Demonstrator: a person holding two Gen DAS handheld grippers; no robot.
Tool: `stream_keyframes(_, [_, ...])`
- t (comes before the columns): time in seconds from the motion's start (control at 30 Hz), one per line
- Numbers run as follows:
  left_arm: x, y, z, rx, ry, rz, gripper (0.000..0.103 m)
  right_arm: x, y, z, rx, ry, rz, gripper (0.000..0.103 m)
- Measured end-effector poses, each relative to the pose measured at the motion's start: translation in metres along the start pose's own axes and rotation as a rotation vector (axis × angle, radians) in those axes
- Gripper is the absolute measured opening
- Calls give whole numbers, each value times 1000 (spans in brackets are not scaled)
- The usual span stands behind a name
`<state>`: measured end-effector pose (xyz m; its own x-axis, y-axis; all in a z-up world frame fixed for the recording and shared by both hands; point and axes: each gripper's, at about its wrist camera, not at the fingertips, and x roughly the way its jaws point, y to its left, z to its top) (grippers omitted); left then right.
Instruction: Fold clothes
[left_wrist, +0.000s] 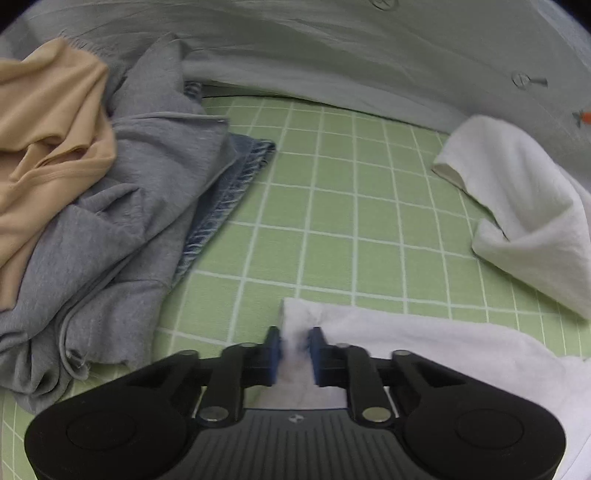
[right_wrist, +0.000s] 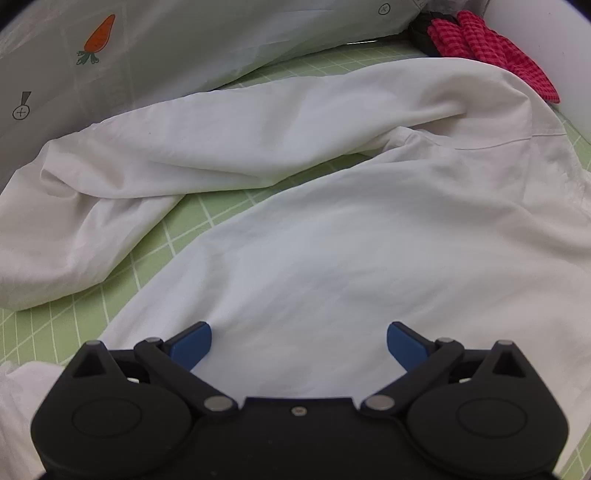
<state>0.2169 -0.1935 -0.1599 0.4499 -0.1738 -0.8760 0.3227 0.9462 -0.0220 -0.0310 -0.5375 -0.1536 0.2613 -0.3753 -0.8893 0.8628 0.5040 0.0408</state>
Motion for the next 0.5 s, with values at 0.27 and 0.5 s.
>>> stream_keyframes(0.27, [-28,59,-16,-123,-18,125,8,-12,-10,-10,9,-8,38,102])
stream_keyframes(0.5, [-86,78,-67,-203,-11,125,64,-37,-23,-30,-7,-37,137,102])
